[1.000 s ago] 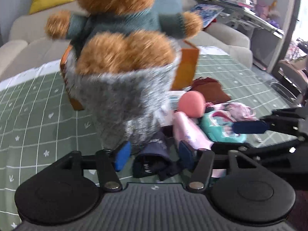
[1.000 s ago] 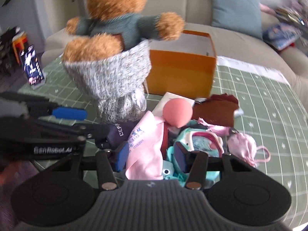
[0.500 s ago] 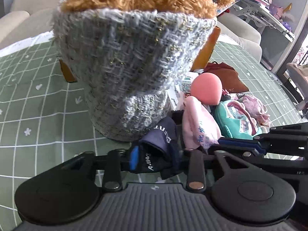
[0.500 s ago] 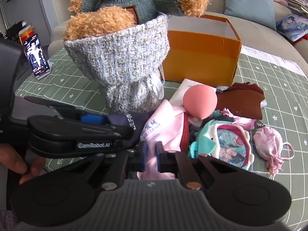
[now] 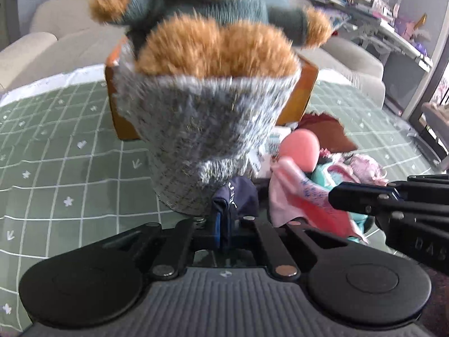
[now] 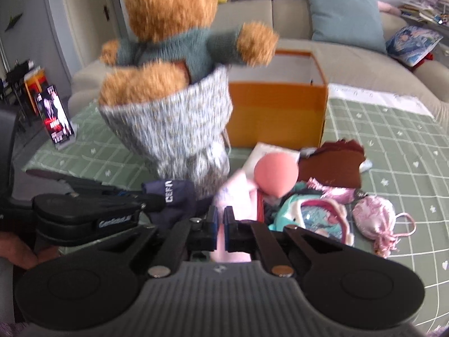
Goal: Organize soft objects
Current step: 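Grasp the navy cap with the left gripper while the right gripper grasps the pink cloth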
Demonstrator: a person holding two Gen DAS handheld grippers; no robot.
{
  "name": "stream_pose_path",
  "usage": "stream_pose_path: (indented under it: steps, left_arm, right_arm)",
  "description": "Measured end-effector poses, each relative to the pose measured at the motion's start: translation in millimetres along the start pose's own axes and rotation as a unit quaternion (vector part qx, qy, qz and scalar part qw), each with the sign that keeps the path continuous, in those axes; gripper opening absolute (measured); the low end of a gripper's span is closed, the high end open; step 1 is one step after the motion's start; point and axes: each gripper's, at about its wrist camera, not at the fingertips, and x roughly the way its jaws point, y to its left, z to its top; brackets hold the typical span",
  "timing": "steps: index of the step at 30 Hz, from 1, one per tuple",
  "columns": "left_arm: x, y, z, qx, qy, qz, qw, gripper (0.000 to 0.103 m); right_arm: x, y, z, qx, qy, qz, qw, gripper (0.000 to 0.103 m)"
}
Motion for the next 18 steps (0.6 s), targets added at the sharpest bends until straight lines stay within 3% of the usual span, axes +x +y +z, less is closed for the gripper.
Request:
stream_pose_path:
  steps: [7, 9, 14, 17, 18]
  left_arm:
    - [-47.3, -3.1, -0.4, -0.004, -0.054, 0.002, 0.9985, 0.004]
    - [-47.9, -3.6, -3.6, 0.002, -0.045, 0.011, 0.9989, 0.004]
    - [-18.1, 0.7, -10.1, 0.005, 0.021, 0.033, 0.9992, 0.006]
    - [-9.8, 5.1, -17.8, 0.004, 0.044, 0.033, 0.9985, 0.024]
    - [-9.9, 4.7, -19.4, 0.003, 0.046, 0.036, 0.9983, 0.035]
  right_arm:
    - [-30.3, -7.7, 2.6, 0.025, -0.048, -0.001, 0.999, 0.001]
    - [-25.0, -11.1, 1.0, 0.029, -0.029, -0.024, 0.999, 0.001]
    - [-6.5, -27.6, -5.3, 0.048, 0.018, -0.069, 0.996, 0.002]
    - [-2.6, -32.9, -7.2, 0.06, 0.028, -0.046, 0.997, 0.01]
    - [-1.9, -31.5, -7.6, 0.058, 0.029, -0.041, 0.997, 0.012]
